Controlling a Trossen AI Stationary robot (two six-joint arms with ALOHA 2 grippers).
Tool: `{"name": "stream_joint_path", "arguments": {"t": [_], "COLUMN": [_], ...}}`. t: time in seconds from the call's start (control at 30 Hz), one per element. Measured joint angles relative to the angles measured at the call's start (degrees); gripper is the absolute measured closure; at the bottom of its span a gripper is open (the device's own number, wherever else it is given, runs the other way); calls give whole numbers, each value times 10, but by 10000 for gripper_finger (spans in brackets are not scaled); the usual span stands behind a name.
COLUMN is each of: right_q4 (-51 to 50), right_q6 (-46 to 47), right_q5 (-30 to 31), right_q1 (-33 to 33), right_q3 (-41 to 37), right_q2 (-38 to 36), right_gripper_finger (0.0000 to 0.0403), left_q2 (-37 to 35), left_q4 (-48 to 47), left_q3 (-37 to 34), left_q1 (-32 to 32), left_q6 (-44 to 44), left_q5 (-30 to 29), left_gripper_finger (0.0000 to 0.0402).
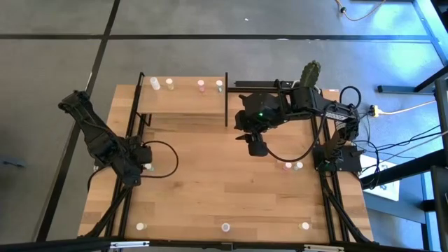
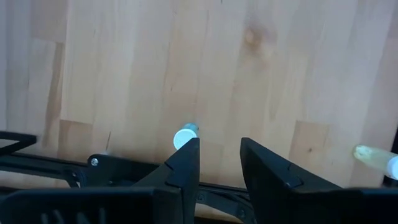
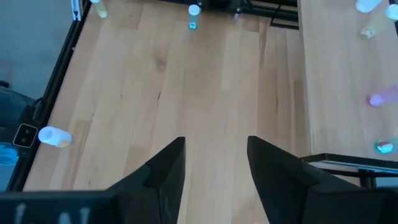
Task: Pick and place medicine bottles onto shelf by color
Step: Put the left green pill bottle on the shelf
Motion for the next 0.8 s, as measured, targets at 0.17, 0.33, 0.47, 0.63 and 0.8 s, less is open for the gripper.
{"name": "stream_joint_path", "arguments": {"t": [0.17, 0.33, 0.47, 0.63, 0.8], "right_q4": [6, 10, 10, 10, 10], "right_q6": [1, 1, 1, 0, 0], "right_q5": [0, 0, 0, 0, 0], "right_q1": [0, 0, 0, 0, 0], "right_q3": [0, 0, 0, 0, 0], "right_q2": [0, 0, 0, 0, 0], "right_gripper_finger": [228, 228, 228, 228, 228], "left_q2": [0, 0, 0, 0, 0], "left_q4": [0, 0, 0, 0, 18], "left_q3": [0, 0, 0, 0, -21], "left_q1": [0, 0, 0, 0, 0], "left_q6": [1, 1, -17, -53, -55], "left_q5": [-7, -21, -21, -25, -21], "left_gripper_finger": [292, 292, 292, 292, 292]}}
